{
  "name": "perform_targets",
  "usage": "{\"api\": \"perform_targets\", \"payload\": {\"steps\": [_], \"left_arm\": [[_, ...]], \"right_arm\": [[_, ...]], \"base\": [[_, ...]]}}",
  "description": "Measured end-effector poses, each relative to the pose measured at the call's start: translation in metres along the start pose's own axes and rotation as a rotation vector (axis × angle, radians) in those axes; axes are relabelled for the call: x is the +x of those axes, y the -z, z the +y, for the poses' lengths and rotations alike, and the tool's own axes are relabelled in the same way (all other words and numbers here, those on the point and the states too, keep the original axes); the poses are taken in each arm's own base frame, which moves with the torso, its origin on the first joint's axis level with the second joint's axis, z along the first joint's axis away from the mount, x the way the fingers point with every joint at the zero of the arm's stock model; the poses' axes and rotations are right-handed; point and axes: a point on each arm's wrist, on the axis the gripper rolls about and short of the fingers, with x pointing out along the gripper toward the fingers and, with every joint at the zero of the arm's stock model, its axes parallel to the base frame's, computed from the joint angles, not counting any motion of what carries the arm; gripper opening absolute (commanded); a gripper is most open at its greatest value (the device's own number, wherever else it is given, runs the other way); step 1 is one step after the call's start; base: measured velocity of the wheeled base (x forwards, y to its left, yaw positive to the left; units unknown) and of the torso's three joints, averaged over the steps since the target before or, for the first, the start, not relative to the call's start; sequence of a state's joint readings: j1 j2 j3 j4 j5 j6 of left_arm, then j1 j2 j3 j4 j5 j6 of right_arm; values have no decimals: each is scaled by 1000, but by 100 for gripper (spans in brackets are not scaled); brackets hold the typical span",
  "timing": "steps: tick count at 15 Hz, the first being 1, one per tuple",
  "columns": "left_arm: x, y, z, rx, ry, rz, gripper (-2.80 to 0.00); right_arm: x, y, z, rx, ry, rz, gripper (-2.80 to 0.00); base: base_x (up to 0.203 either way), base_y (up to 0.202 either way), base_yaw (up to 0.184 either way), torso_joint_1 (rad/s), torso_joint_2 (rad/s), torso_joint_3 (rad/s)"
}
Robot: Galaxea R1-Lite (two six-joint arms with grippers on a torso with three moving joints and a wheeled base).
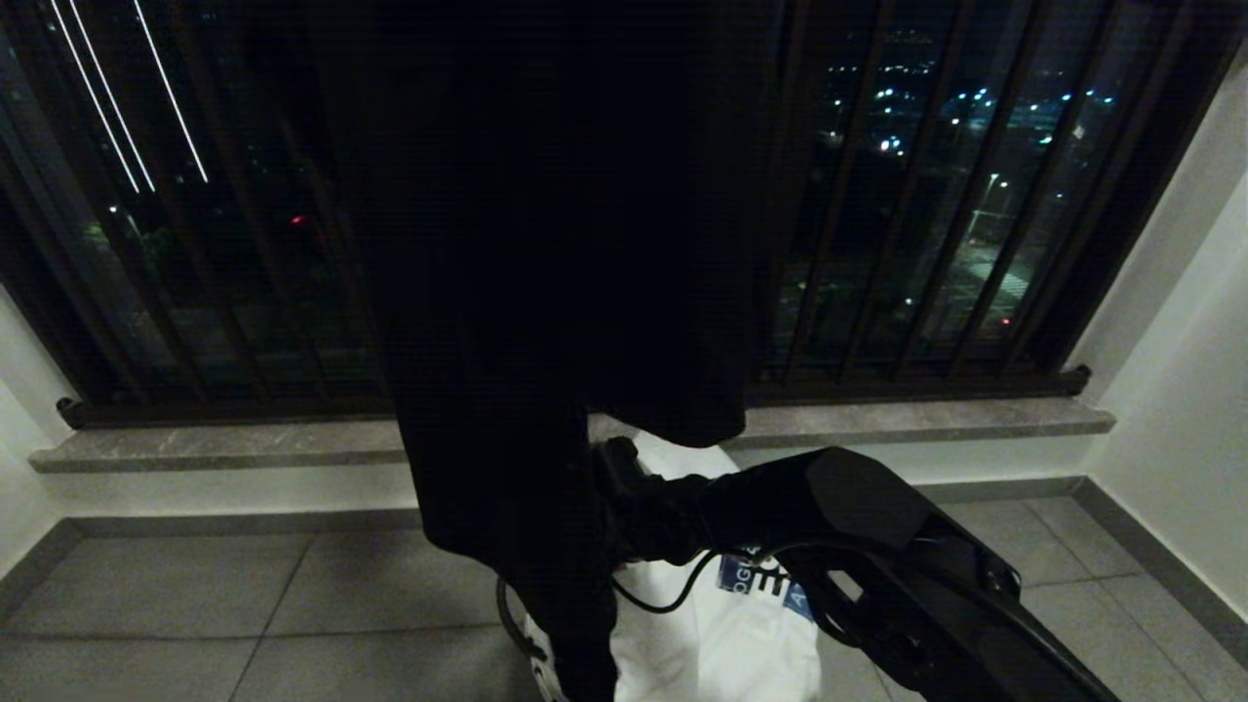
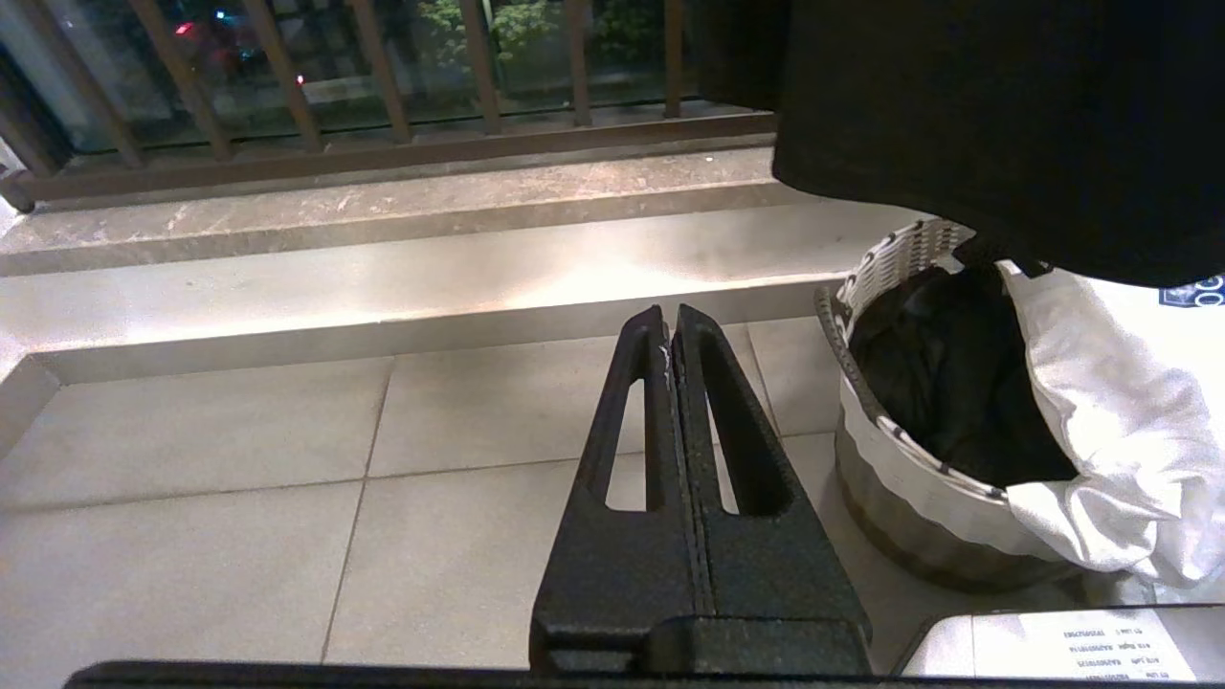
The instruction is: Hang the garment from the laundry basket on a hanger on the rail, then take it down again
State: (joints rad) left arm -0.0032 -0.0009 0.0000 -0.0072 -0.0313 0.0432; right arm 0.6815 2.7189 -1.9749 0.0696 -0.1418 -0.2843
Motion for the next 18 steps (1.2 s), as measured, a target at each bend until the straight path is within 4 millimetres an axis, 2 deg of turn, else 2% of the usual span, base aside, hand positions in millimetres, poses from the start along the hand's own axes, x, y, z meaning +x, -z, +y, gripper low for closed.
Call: {"api": "perform_targets", "payload": {"steps": [1,7,10,13,14,18], "left_arm": [[0,0,0,0,0,0,-280],[0,0,0,0,0,0,-280],[0,0,0,0,0,0,-280],[0,0,0,0,0,0,-280],[0,0,0,0,0,0,-280],[0,0,0,0,0,0,-280]], "right_arm": [[0,0,0,-3,2,0,0],[-3,3,3,-11,-13,39,0],[-18,-3,9,0,-29,46,0],[-43,-13,14,64,-33,35,0],[-53,-12,15,74,-34,43,-280],[-93,13,28,98,-44,116,-280]], "base": [[0,0,0,0,0,0],[0,0,0,0,0,0],[0,0,0,0,0,0],[0,0,0,0,0,0],[0,0,0,0,0,0],[0,0,0,0,0,0]]}}
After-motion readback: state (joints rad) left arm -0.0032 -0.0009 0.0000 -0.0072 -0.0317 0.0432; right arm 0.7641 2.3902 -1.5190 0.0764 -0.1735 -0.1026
